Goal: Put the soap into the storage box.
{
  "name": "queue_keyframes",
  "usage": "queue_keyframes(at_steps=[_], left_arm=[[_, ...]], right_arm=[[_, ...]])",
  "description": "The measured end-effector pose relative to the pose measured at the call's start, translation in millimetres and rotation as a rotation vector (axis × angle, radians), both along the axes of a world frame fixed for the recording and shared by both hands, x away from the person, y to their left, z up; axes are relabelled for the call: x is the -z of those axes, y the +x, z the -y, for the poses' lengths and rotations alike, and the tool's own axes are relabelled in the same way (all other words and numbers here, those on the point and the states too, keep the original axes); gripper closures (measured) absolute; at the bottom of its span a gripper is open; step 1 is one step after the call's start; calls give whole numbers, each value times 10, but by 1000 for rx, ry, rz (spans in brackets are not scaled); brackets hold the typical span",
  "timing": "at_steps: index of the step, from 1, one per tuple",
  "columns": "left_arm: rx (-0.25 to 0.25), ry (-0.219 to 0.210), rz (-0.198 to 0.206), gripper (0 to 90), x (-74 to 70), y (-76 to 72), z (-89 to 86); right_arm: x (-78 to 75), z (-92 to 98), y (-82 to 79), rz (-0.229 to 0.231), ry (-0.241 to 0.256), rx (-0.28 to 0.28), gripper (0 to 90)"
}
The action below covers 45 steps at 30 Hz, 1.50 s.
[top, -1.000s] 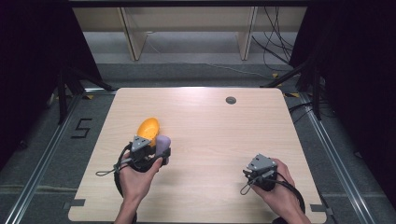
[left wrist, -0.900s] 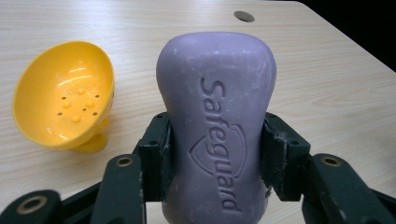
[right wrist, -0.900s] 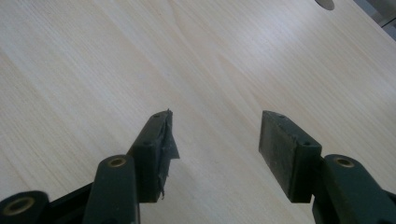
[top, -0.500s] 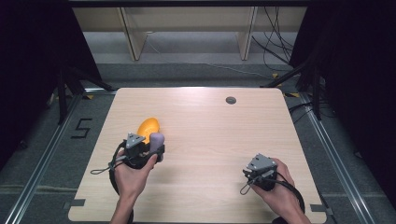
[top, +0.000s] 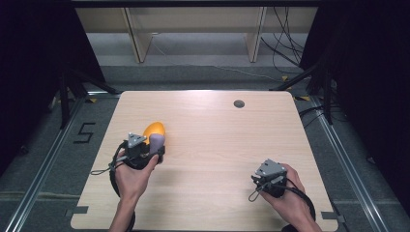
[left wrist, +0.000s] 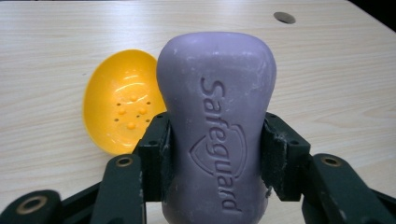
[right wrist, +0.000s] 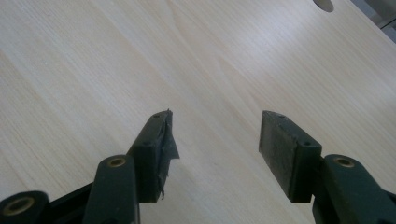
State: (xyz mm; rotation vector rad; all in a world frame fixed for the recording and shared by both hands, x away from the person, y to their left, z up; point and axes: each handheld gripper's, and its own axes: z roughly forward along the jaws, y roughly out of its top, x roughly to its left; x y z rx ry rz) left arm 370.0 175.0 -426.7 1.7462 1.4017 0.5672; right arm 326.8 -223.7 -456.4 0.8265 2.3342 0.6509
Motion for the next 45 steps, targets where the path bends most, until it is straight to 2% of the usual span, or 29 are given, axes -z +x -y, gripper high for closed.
queue_keyframes(at_steps=[5, 7, 8, 9, 12, 17, 27, 30, 33, 36, 45], left_arm=[[-17, 35, -10, 495, -14, 104, -14], [-8, 61, -25, 495, -30, 146, -32], [-14, 60, -28, 495, -33, 171, -23], [8, 95, -48, 495, -53, 187, -50], [9, 95, -55, 495, -72, 229, -55], [6, 137, -73, 495, -125, 348, -56], [-9, 177, -109, 495, -136, 558, -93], [-15, 201, -128, 495, -132, 640, -111], [-14, 205, -140, 495, -125, 675, -115], [-13, 230, -156, 495, -113, 731, -120], [-9, 241, -173, 495, -108, 835, -131]], right_arm=[[-1, 0, 1, 1, -1, -6, 452], [-2, 0, 0, 0, 2, -7, 452], [-3, 0, 1, 1, 3, -6, 452], [-3, -1, 0, 1, 3, -6, 452], [-3, -1, 0, 2, 3, -7, 452], [-2, -1, 1, 1, 3, -7, 452], [-1, 1, 4, 3, 2, -7, 452], [0, -2, 3, 0, 3, -6, 452], [0, -2, 3, 1, 3, -7, 452], [-1, -4, 1, 1, 6, -3, 452], [2, -3, 6, 3, 3, -5, 452]])
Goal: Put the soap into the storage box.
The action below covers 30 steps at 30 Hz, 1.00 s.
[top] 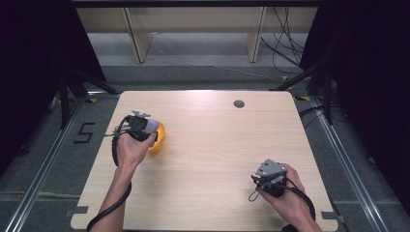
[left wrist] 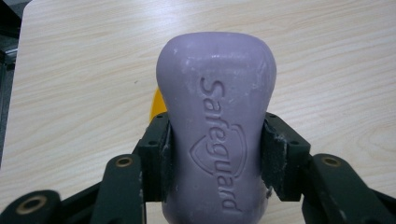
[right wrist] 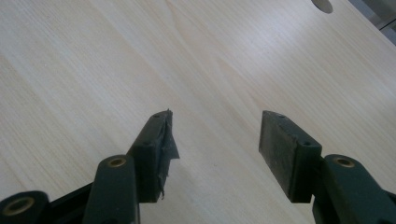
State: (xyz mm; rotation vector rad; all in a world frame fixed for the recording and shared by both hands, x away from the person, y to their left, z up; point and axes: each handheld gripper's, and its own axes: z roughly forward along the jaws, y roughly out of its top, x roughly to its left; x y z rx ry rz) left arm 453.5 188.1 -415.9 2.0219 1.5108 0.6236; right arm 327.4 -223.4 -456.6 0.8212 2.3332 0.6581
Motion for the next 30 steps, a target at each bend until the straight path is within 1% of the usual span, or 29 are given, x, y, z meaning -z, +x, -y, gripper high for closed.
queue_keyframes(at_steps=[2, 3, 8, 9, 12, 13, 14, 16, 23, 24, 25, 30], left_arm=[[-5, 5, 3, 495, 6, 27, -2], [-4, 4, -8, 495, 4, 45, -9], [-22, -5, -29, 494, 48, 134, -31], [-21, -4, -40, 494, 59, 154, -42], [-23, -4, -47, 494, 94, 187, -55], [-29, -7, -55, 494, 129, 215, -63], [-29, -7, -55, 494, 129, 215, -63], [-36, -8, -68, 494, 160, 247, -75], [-45, -14, -77, 494, 194, 313, -73], [-45, -19, -84, 494, 205, 330, -72], [-44, -18, -83, 494, 213, 340, -70], [-45, -10, -104, 494, 258, 394, -64]], right_arm=[[-2, -2, -6, -3, 2, 3, 452], [-3, 2, -2, 0, 0, -1, 452], [-3, 3, -2, 1, 0, -2, 452], [-3, 4, -2, 1, 0, -2, 452], [-3, 4, -2, 1, 0, -2, 452], [-4, 4, -2, 1, 0, -2, 452], [-4, 4, -2, 1, 0, -2, 452], [-6, 2, -7, 0, -1, 1, 452], [-7, 2, -7, -2, -3, 2, 452], [-8, 3, -6, -1, -3, 1, 452], [-6, 3, -5, -1, -3, 2, 452], [-5, 4, -3, 2, -5, -1, 451]])
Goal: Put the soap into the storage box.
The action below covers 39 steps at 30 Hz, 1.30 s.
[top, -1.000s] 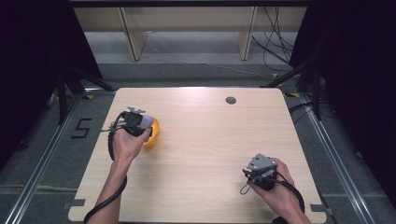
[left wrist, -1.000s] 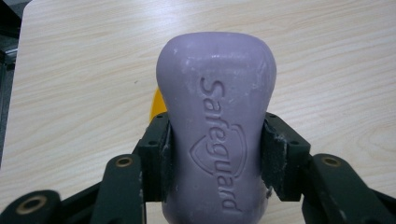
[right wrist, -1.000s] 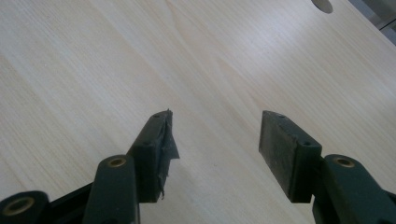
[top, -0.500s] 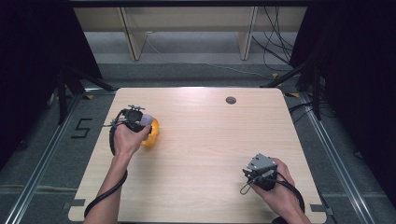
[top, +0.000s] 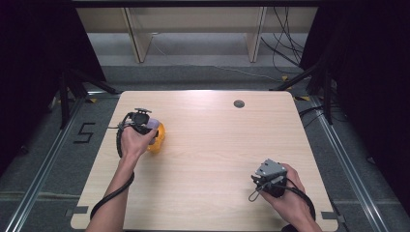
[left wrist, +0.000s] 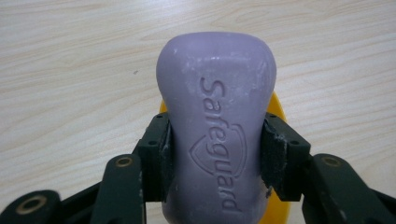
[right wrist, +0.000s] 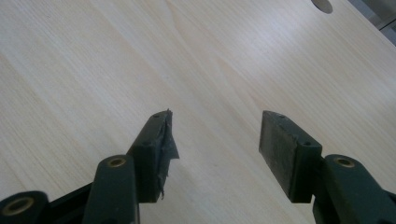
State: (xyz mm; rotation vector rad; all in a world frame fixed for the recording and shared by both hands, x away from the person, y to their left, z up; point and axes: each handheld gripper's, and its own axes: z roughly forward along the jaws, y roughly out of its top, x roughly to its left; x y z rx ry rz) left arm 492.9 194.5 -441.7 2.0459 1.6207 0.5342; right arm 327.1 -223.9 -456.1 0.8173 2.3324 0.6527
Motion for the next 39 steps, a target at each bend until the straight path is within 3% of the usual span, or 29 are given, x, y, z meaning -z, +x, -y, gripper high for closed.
queue_keyframes(at_steps=[15, 17, 24, 29, 31, 32, 35, 39], left_arm=[[-12, -7, -37, 493, 102, 67, 19], [-10, -17, -21, 493, 133, 75, 23], [-4, -7, -64, 492, 158, 96, 59], [-3, -20, -40, 491, 199, 111, 68], [-22, -31, -66, 489, 193, 106, 83], [10, -3, -83, 488, 181, 118, 61], [15, -2, -99, 485, 191, 123, 62], [9, -17, -50, 422, 164, 110, 49]], right_arm=[[3, -6, -5, -4, 0, 4, 450], [1, -1, -2, -4, -1, 4, 450], [6, -4, -5, -6, -1, 3, 449], [4, -5, -6, -7, -2, 0, 448], [6, -4, -3, -5, -2, -2, 447], [7, -6, -5, -6, -1, 1, 447], [5, -3, -3, -7, -1, 3, 447], [6, -3, -4, -9, -1, 2, 445]])
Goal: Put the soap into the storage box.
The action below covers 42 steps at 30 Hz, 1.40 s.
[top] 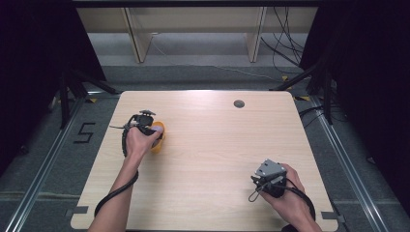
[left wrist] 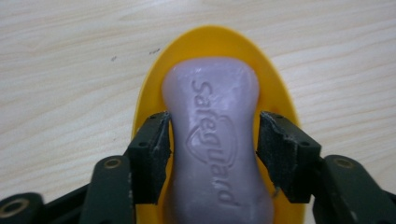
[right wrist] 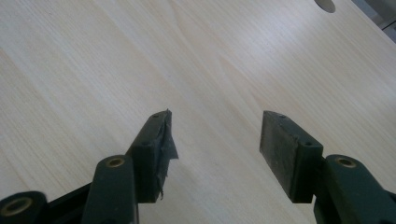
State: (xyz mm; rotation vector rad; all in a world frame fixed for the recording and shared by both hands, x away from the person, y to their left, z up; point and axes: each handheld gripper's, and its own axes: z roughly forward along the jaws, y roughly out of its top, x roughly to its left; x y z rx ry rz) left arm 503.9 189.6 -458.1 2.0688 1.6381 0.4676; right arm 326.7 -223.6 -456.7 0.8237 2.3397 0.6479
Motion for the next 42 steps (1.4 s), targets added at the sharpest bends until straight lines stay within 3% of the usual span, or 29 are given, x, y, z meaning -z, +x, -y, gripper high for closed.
queue_keyframes(at_steps=[2, 7, 10, 12, 13, 18, 20, 23, 26, 30, 33, 39, 42], left_arm=[[2, -1, 30, 364, -40, -4, -4], [9, -10, 66, 328, -155, -31, -14], [12, -12, 57, 311, -188, -46, -24], [22, -32, 53, 301, -202, -52, -35], [36, -47, 32, 294, -217, -60, -50], [60, -23, 12, 272, -250, -83, -87], [65, -33, 11, 272, -251, -96, -88], [89, -48, 12, 270, -268, -153, -92], [116, -82, 43, 284, -292, -250, -128], [116, -112, 69, 287, -297, -336, -141], [132, -115, 65, 286, -303, -405, -170], [157, -132, 112, 291, -294, -610, -202], [175, -137, 114, 291, -294, -704, -209]], right_arm=[[1, 0, 1, -1, 0, -1, 444], [0, -3, -2, -4, 2, 3, 442], [1, -2, -2, -5, 2, 3, 442], [2, -1, 1, -2, -1, -1, 442], [2, -2, 0, -2, -1, -1, 442], [1, -1, 1, 1, 0, 1, 440], [1, -1, 1, 1, 0, 1, 440], [2, -2, 2, -1, 1, 1, 440], [-1, -2, 1, 2, 1, 3, 440], [1, -3, 1, 0, 2, 3, 440], [0, -1, 2, 1, 1, 4, 440], [-2, 1, 4, -1, 1, 4, 439], [-2, 1, 4, -1, 1, 4, 438]])
